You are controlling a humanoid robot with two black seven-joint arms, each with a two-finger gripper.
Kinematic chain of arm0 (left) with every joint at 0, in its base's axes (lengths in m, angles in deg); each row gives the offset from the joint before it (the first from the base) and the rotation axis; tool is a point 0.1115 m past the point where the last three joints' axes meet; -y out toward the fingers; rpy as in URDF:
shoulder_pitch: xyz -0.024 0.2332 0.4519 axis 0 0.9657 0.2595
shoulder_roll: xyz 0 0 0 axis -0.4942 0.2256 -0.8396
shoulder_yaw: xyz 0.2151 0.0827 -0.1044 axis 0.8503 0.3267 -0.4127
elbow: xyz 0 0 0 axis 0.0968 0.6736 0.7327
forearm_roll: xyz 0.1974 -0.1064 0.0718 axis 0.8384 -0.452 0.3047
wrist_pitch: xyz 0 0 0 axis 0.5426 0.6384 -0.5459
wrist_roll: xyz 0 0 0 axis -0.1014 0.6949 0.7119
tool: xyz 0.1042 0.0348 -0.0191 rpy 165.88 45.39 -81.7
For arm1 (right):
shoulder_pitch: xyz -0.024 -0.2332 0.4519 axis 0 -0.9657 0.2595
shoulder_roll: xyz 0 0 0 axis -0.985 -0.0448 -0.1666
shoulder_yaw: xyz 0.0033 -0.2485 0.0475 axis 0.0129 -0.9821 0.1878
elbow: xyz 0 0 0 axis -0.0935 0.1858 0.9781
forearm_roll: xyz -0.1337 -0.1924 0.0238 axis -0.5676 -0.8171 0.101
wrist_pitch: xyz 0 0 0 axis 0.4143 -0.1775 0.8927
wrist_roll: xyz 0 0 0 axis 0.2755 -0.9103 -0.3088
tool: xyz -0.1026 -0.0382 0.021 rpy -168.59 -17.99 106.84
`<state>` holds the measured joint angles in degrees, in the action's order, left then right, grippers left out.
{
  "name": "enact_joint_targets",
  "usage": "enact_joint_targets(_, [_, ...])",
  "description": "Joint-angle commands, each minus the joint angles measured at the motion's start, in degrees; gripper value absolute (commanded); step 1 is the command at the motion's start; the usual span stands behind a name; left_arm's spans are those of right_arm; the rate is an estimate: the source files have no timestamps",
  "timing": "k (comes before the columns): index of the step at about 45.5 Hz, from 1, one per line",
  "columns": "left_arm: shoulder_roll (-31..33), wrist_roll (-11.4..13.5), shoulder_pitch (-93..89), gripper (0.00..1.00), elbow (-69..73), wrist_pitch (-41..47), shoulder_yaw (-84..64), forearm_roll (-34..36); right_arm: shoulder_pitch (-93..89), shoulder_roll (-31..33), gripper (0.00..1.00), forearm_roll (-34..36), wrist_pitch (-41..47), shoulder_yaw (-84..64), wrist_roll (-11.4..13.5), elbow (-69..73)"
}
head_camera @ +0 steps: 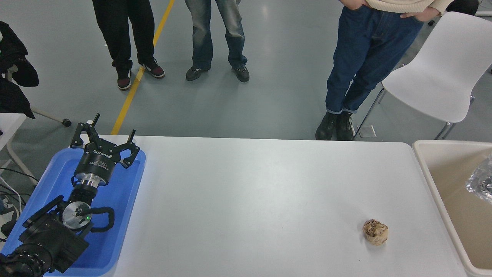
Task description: Pick up foil plate and place in dustbin
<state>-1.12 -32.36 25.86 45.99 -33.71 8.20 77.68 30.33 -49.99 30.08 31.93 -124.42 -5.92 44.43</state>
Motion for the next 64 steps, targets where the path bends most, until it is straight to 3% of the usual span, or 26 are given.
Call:
enact_joint_targets(1, [-0.03, 0.00, -0.02, 1.00, 0.01, 0.00, 0.00, 0.03, -3.35, -1.63, 0.00, 0.24, -2.52, 2.66, 0.84, -2.61])
enact_joint_targets(15, [-0.03, 0.00, -0.02, 1.00, 0.01, 0.00, 0.00, 0.03, -3.35, -1.63, 0.00, 0.33, -2.61, 3.72, 0.75, -2.52])
enact_joint_targets(16, [-0.03, 0.00, -0.02, 1.00, 0.01, 0.00, 0.00, 0.03, -3.35, -1.63, 0.04, 0.33, -2.70, 3.72, 0.66, -2.52])
enact_joint_targets(18, [-0.03, 0.00, -0.02, 1.00, 0.01, 0.00, 0.00, -0.06, -3.35, -1.54, 0.35, 0.06, -3.22, 3.72, 0.66, -2.61])
enact_joint_targets(20, [-0.03, 0.00, -0.02, 1.00, 0.01, 0.00, 0.00, 0.03, -3.35, -1.54, 0.59, 0.24, -4.80, 3.72, 0.66, -2.69])
enact_joint_targets(23, [-0.03, 0.00, -0.02, 1.00, 0.01, 0.00, 0.00, -0.06, -3.43, -1.63, 0.73, 0.33, -7.96, 3.98, 0.66, -2.52])
enact_joint_targets(27, [-0.03, 0.00, 0.07, 1.00, 0.01, 0.00, 0.00, 0.03, -3.79, -1.72, 0.78, 0.33, -9.90, 4.95, 0.66, -2.43])
enact_joint_targets(48, [-0.03, 0.00, -0.02, 1.00, 0.01, 0.00, 0.00, 0.03, -2.65, -0.66, 0.85, -0.20, -10.17, 7.93, 0.57, 1.25])
enact_joint_targets(56, [0.06, 0.00, -0.02, 1.00, -0.08, 0.00, 0.00, 0.03, 0.69, 4.69, 0.88, -0.64, -10.17, 8.11, 0.57, 9.68])
enact_joint_targets(64, [0.06, -0.09, -0.11, 1.00, -0.08, 0.00, 0.00, 0.03, 7.28, 11.72, 1.00, -4.94, -9.73, 7.50, 0.57, 25.93])
